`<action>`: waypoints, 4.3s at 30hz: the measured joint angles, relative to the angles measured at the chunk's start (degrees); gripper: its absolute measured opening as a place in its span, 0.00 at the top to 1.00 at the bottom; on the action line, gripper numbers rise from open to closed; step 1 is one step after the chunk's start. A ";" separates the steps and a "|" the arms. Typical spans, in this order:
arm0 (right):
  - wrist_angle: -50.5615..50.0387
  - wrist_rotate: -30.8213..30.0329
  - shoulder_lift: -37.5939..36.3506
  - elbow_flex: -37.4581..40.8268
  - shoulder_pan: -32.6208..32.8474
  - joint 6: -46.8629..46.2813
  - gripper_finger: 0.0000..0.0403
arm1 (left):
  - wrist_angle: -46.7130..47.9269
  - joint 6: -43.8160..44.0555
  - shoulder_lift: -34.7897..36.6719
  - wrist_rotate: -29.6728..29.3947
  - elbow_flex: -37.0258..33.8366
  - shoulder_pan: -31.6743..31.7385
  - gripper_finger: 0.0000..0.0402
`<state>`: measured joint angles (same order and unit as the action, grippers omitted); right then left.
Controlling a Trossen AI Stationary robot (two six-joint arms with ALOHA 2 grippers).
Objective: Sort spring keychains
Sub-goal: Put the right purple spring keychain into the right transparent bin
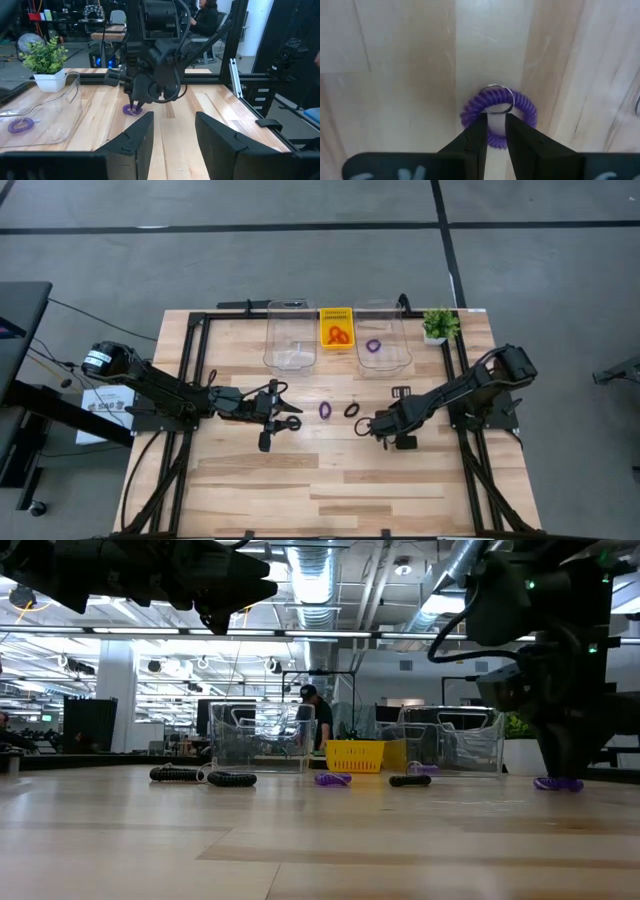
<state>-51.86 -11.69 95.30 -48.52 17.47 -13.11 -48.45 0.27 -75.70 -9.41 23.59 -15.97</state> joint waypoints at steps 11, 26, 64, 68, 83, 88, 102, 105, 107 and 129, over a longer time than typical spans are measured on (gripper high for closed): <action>2.34 1.24 1.29 0.00 0.00 1.42 0.85 | 0.00 0.02 0.00 0.00 0.00 0.00 0.65; 3.65 4.85 1.08 0.12 -0.09 6.44 0.99 | -0.01 0.00 0.00 0.02 0.00 0.00 0.65; 2.58 11.95 0.43 -0.19 -0.70 -3.18 0.99 | 0.00 0.00 0.00 0.00 -0.02 0.00 0.65; 2.39 12.75 4.10 -0.71 -0.72 -1.04 0.99 | -0.02 0.00 0.00 0.02 -0.02 0.00 0.65; 2.35 11.75 -5.82 -0.49 1.17 -7.45 0.80 | 0.00 0.00 0.00 0.02 -0.02 0.00 0.65; 1.90 11.77 -5.50 -0.56 2.33 -7.90 0.72 | 0.00 0.00 0.00 0.00 -0.02 0.00 0.65; 9.39 14.82 -0.83 2.31 2.40 -7.47 0.64 | 0.11 0.00 0.06 0.03 -0.59 0.30 0.65; 8.91 14.79 0.19 2.38 2.27 -6.73 0.66 | 0.00 0.00 0.12 -0.05 -0.81 0.81 0.65; 8.60 14.77 0.47 2.26 2.27 -6.12 0.69 | -0.04 0.00 -0.17 0.04 -0.81 1.20 0.65; -3.62 14.58 -4.92 -5.55 1.52 -1.47 0.98 | -0.04 0.02 -0.20 0.00 -0.79 1.35 0.65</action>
<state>-55.49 2.89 90.37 -54.08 18.99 -14.58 -48.49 0.30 -75.90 -9.41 22.81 -14.62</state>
